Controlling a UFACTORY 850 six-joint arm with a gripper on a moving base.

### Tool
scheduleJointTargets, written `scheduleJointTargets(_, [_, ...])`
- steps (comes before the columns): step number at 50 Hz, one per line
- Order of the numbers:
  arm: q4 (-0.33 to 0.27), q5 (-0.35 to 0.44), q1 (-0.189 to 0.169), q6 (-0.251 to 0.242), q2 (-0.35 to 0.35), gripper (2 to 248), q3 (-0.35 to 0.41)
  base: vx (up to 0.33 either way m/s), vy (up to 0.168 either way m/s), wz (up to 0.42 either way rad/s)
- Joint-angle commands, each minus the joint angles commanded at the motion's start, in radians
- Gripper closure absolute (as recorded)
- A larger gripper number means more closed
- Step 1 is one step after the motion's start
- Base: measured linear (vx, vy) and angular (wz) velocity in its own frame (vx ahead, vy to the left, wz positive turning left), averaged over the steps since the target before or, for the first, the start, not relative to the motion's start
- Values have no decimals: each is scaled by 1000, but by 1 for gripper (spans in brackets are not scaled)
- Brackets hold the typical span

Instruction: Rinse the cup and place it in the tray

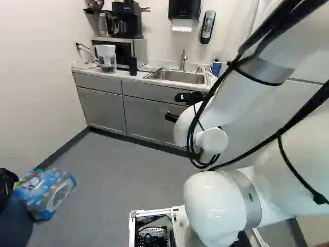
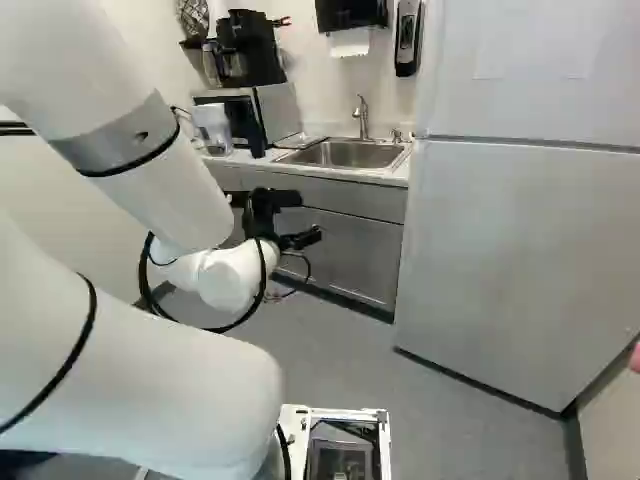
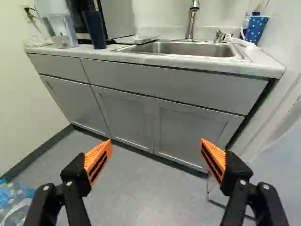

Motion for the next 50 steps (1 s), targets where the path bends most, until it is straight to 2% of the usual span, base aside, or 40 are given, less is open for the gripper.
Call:
scheduleJointTargets(28, [0, 0, 0, 0, 0, 3, -1, 0, 0, 0])
scheduleJointTargets(50, [0, 0, 0, 0, 28, 3, -26, 0, 0, 0])
